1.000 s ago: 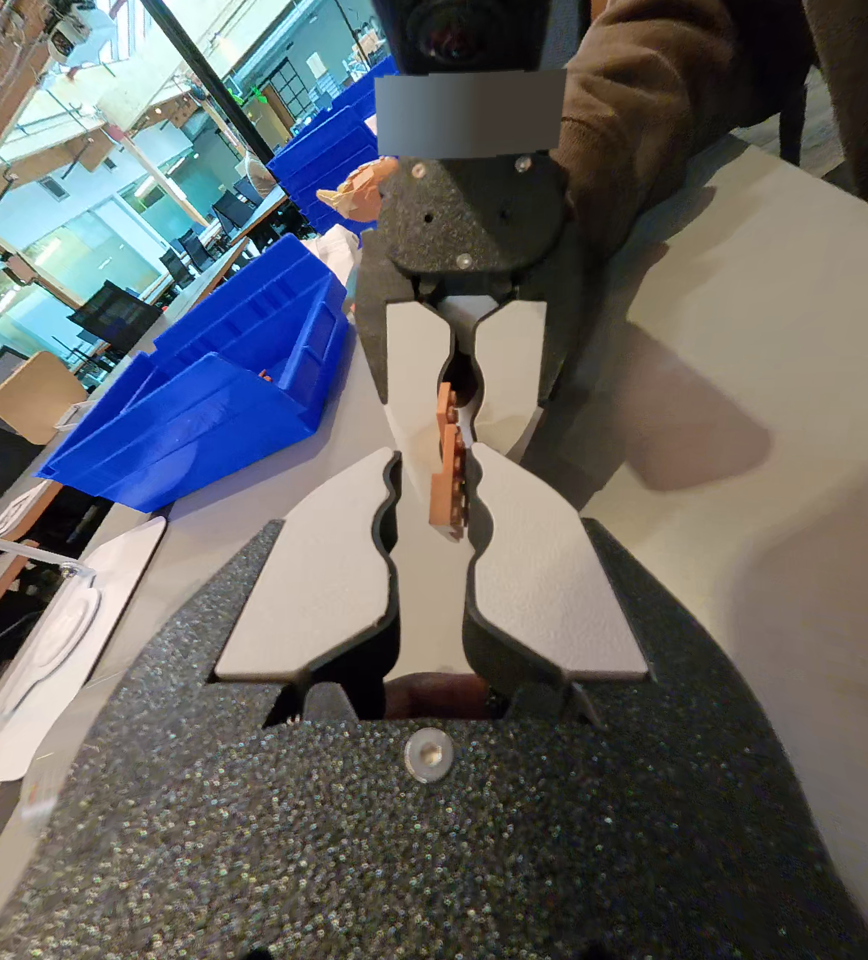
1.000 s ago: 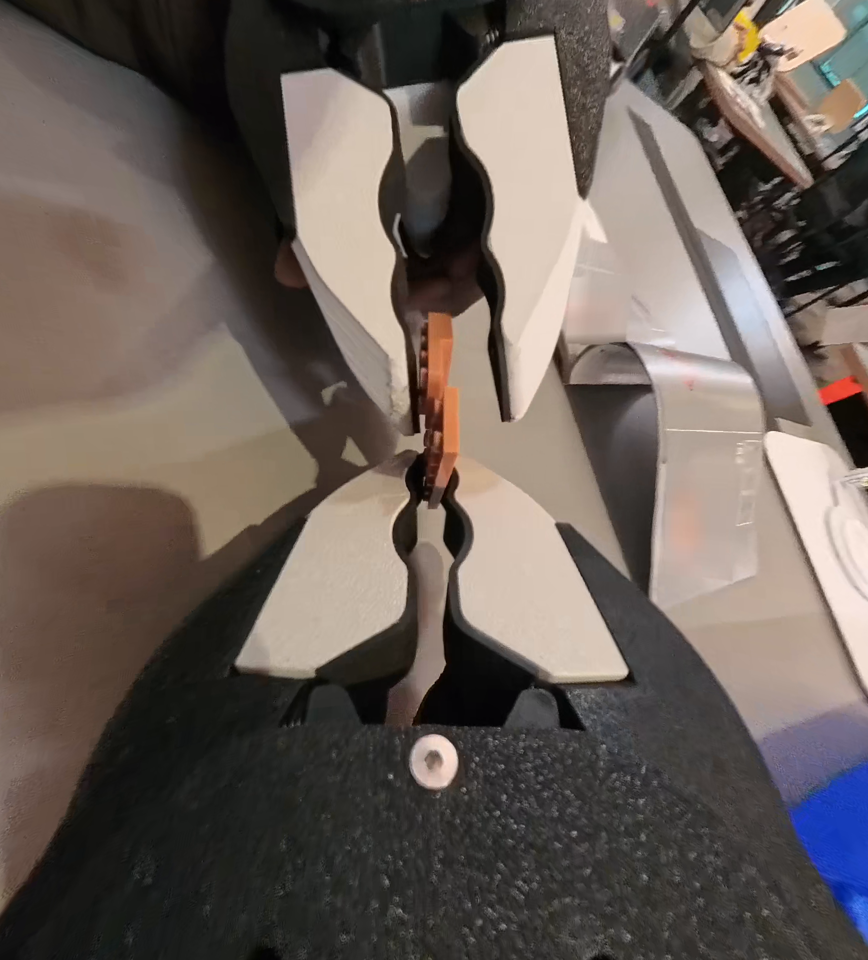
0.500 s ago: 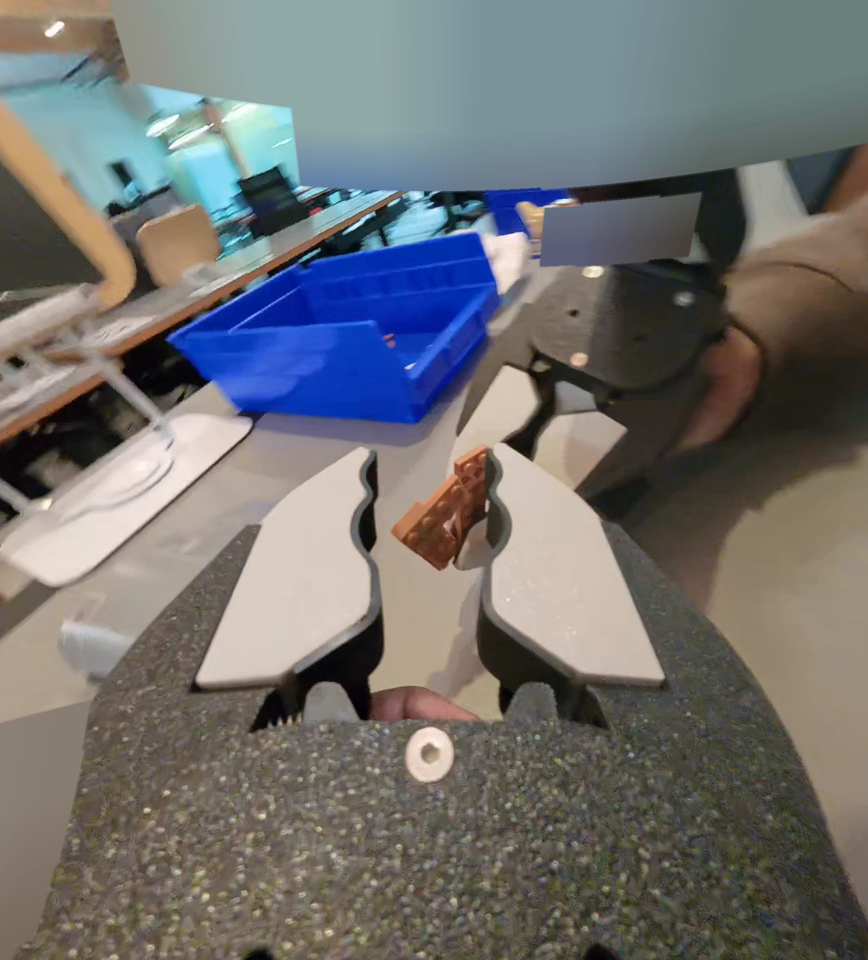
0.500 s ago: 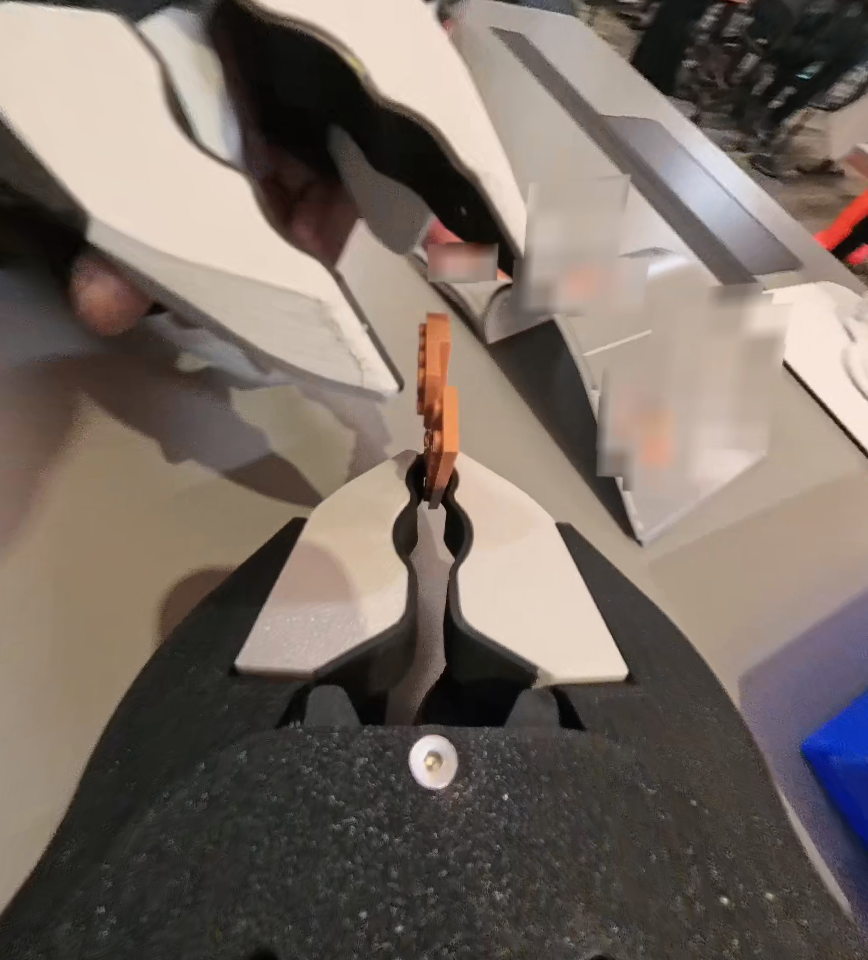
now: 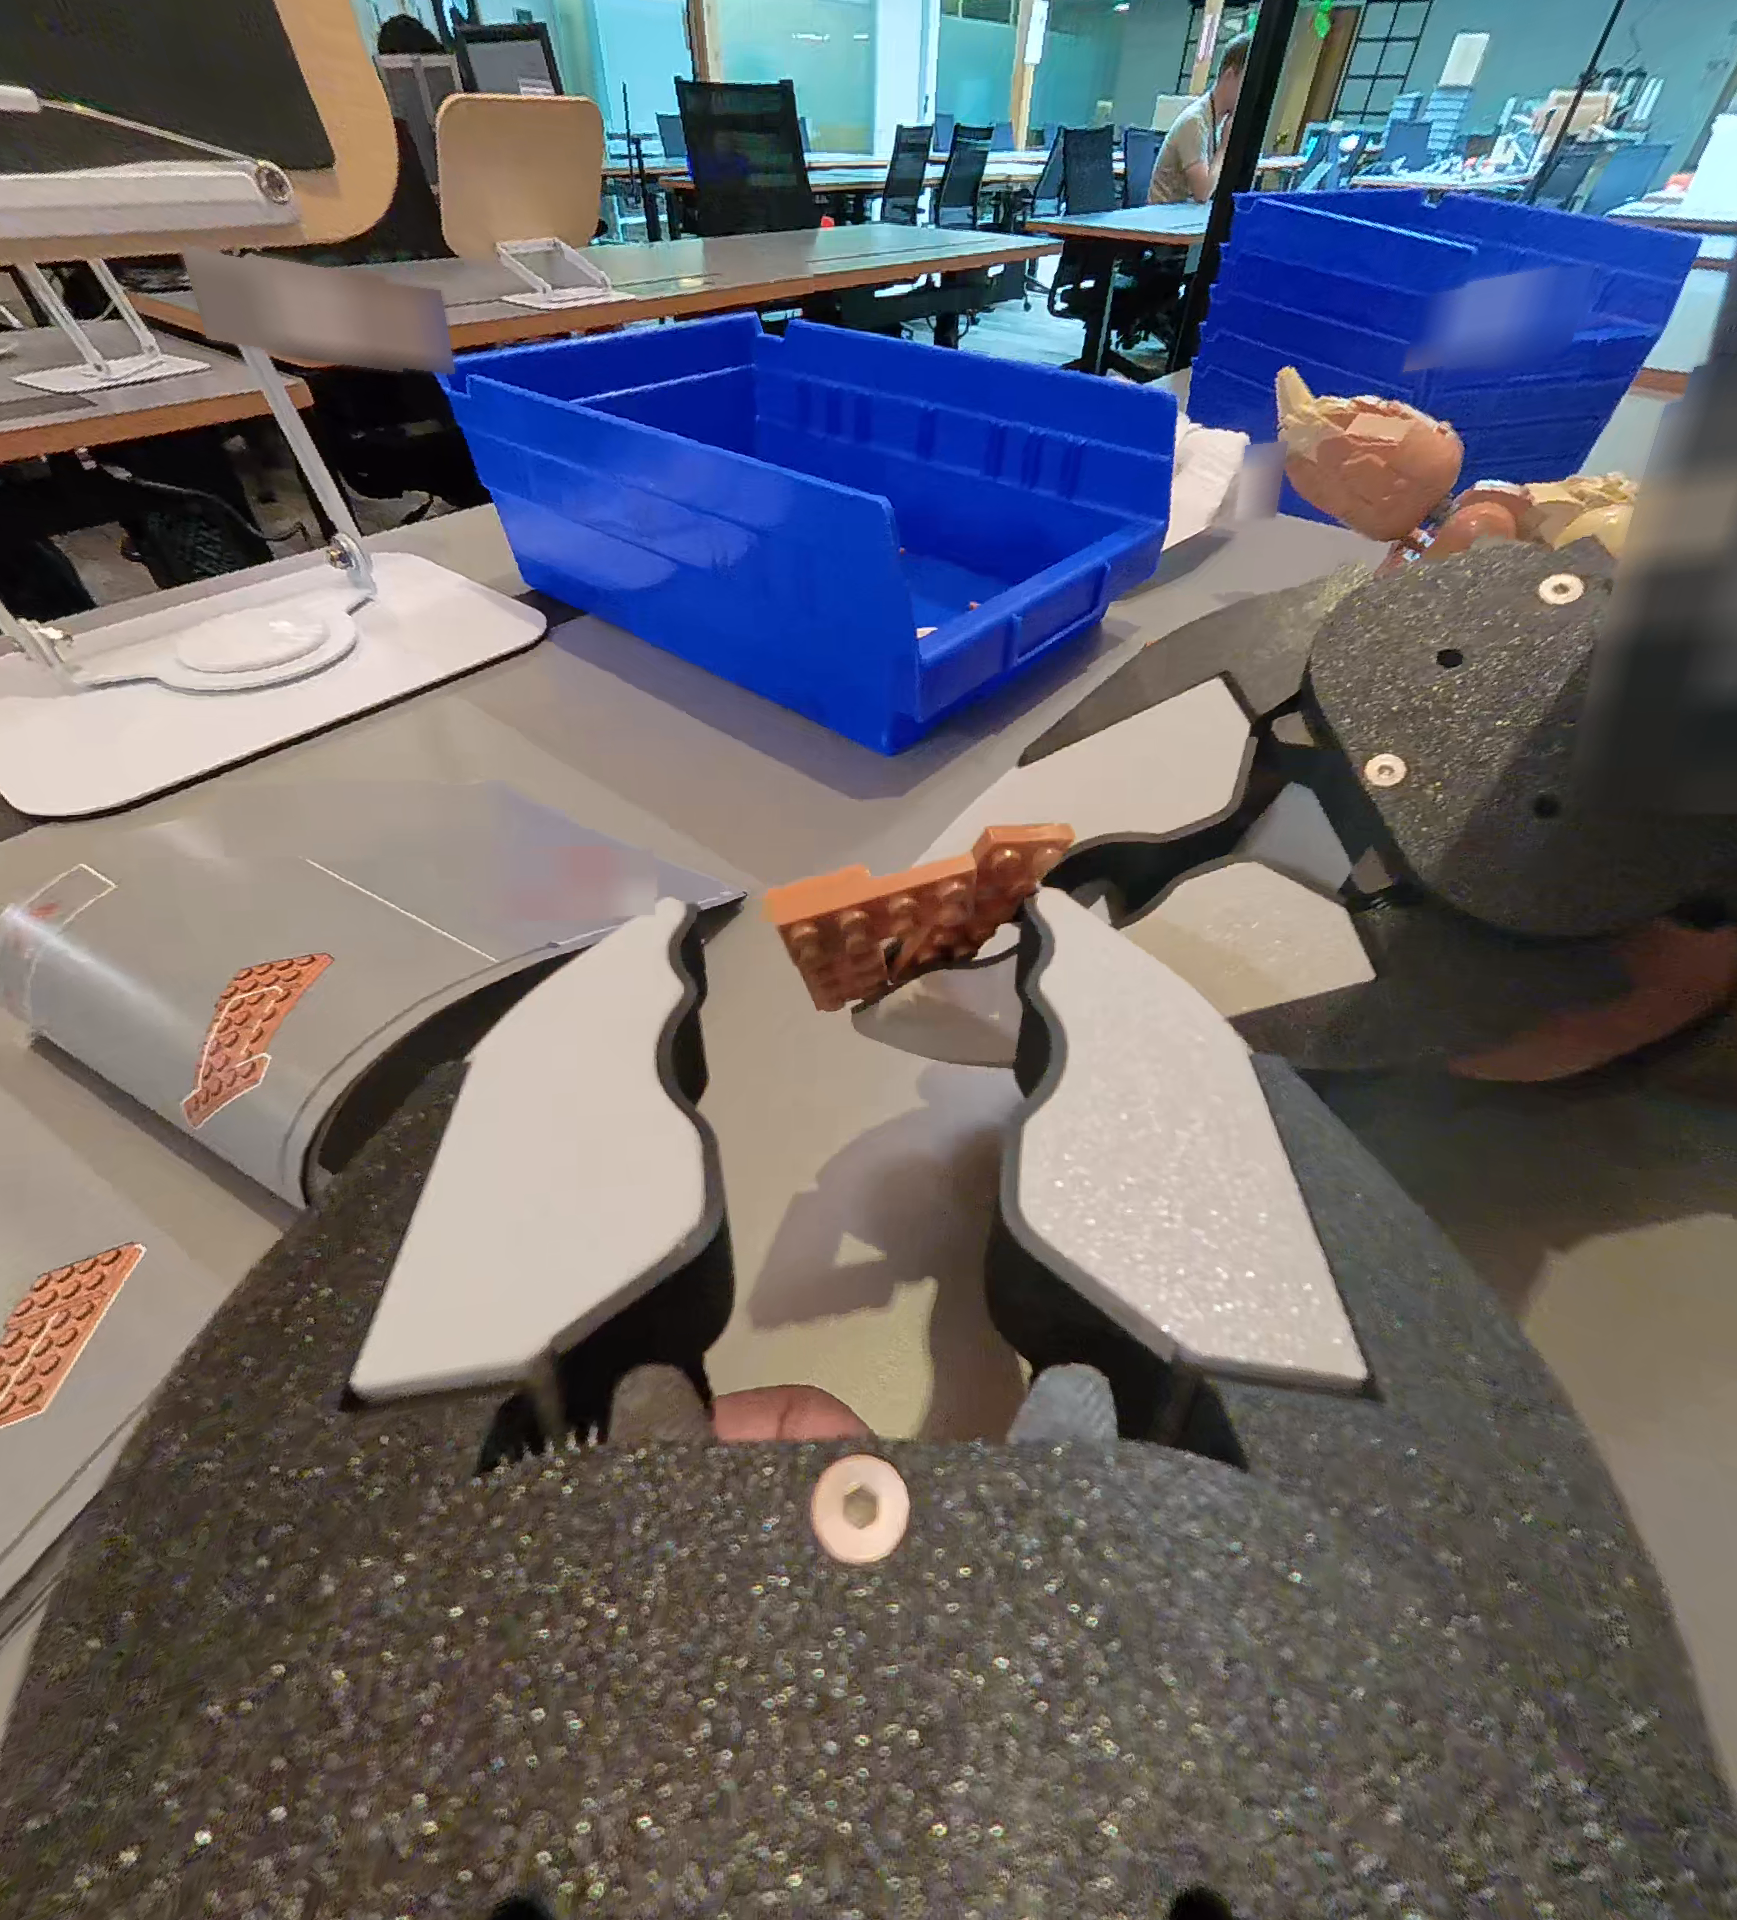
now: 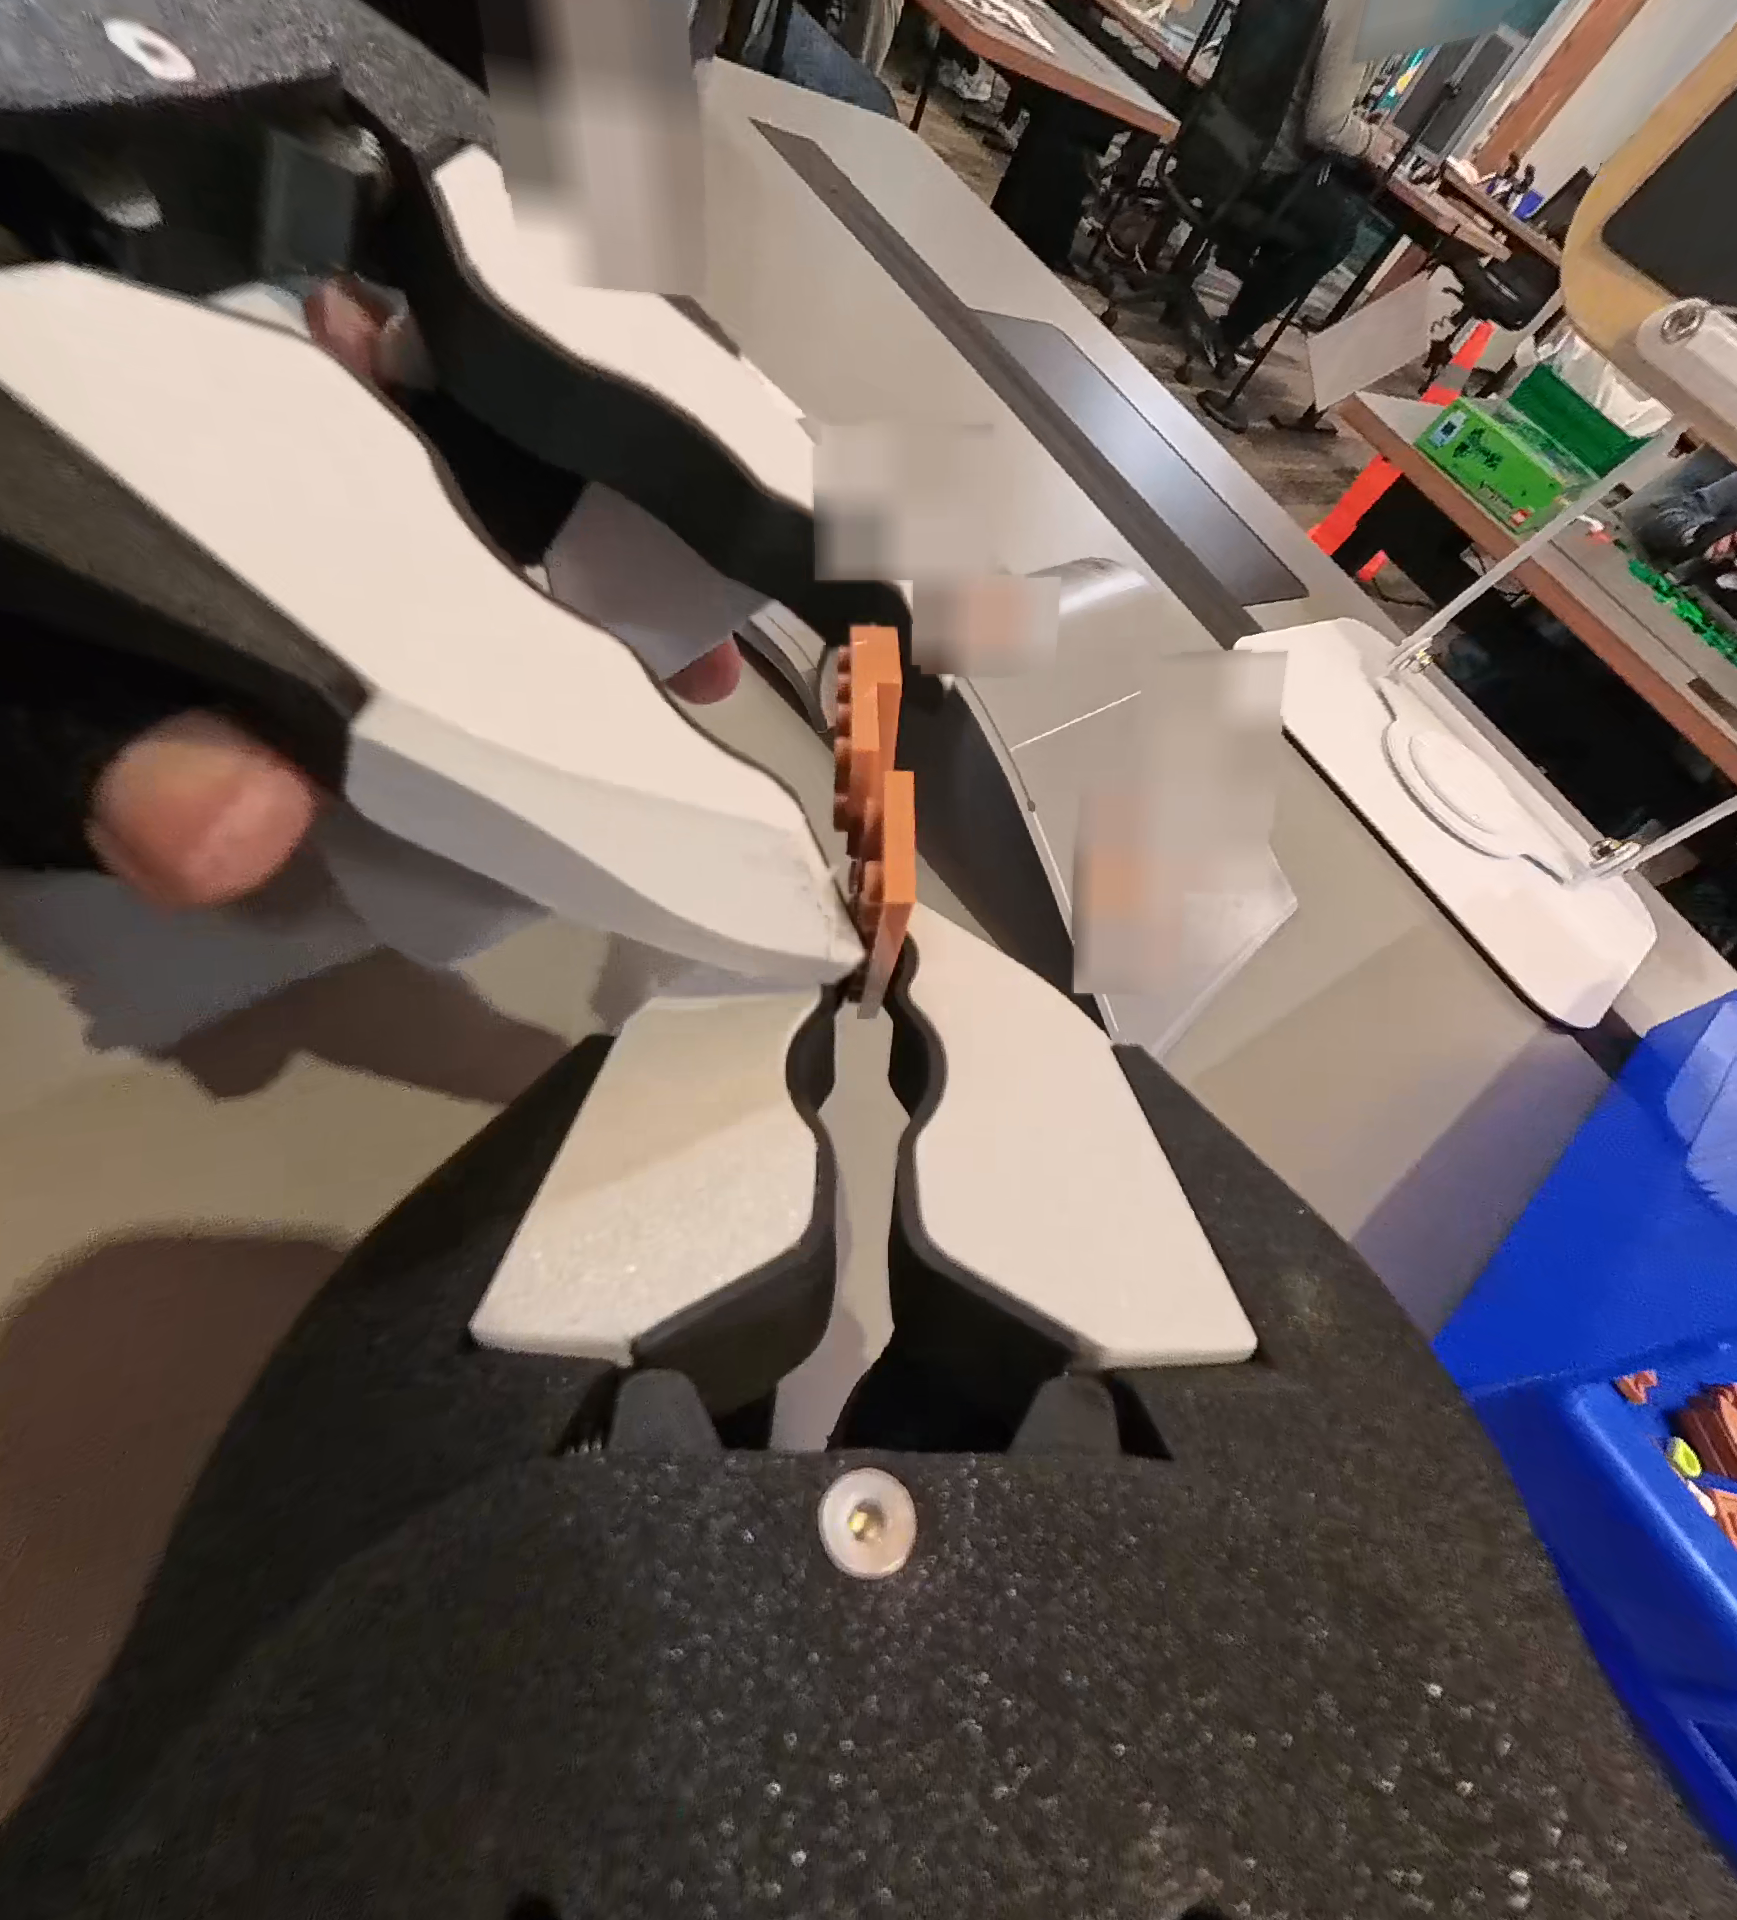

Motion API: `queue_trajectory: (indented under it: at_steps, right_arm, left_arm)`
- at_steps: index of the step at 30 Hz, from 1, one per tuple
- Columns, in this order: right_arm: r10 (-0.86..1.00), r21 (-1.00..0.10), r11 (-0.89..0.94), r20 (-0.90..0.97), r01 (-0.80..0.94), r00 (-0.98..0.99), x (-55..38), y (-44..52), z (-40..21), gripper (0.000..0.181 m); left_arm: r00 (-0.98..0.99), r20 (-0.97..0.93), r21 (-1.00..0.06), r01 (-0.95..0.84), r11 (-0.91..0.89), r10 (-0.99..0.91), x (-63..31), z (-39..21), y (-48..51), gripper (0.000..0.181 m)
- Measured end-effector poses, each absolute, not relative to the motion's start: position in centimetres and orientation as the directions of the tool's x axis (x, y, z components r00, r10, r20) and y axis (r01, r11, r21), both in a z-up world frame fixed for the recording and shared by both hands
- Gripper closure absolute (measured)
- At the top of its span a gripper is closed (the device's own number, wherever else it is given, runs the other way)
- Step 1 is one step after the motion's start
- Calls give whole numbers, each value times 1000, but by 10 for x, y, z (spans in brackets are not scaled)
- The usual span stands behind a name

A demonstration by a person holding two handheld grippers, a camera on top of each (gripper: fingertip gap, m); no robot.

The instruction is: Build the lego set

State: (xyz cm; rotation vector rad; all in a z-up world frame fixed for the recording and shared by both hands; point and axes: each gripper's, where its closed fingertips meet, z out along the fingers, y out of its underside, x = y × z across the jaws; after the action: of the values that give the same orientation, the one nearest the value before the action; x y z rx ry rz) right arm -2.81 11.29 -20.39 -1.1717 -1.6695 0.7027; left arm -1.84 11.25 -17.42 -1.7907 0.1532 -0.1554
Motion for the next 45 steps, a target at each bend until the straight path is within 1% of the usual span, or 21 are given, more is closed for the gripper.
queue_trajectory:
  at_steps: [7,13,17,20,28,31,42,43,45]
  right_arm:
    - [907,-829,411,412,379,-83,-28,114,-203,176]
    - [882,-811,454,467,368,-58,-28,116,-198,176]
    - [882,-812,451,468,371,-48,-28,117,-198,177]
    - [889,-819,439,455,369,-46,-28,117,-198,177]
    - [871,-802,473,489,364,-54,-29,111,-198,177]
    - [861,-796,489,506,357,-52,-29,109,-197,176]
    - [860,-794,491,508,358,-54,-29,108,-198,176]
    - [860,-794,491,508,358,-53,-29,108,-198,176]
    - [860,-795,491,507,355,-53,-29,108,-198,177]
  left_arm:
    - [983,22,-974,-20,-225,-184,-22,-175,112,127]
    - [977,92,-975,48,-219,-194,-20,-173,111,133]
    - [974,98,-975,54,-214,-203,-17,-173,110,137]
    - [973,74,-974,22,-226,-220,-12,-176,111,131]
    - [982,-6,-980,-44,-196,-190,-8,-173,111,125]
    - [985,-6,-982,-39,-184,-175,-8,-171,110,128]
    - [982,22,-981,-15,-192,-190,-9,-172,109,130]
    - [977,27,-983,-12,-183,-210,-6,-170,108,141]
    - [978,30,-984,-8,-179,-207,-6,-170,108,142]
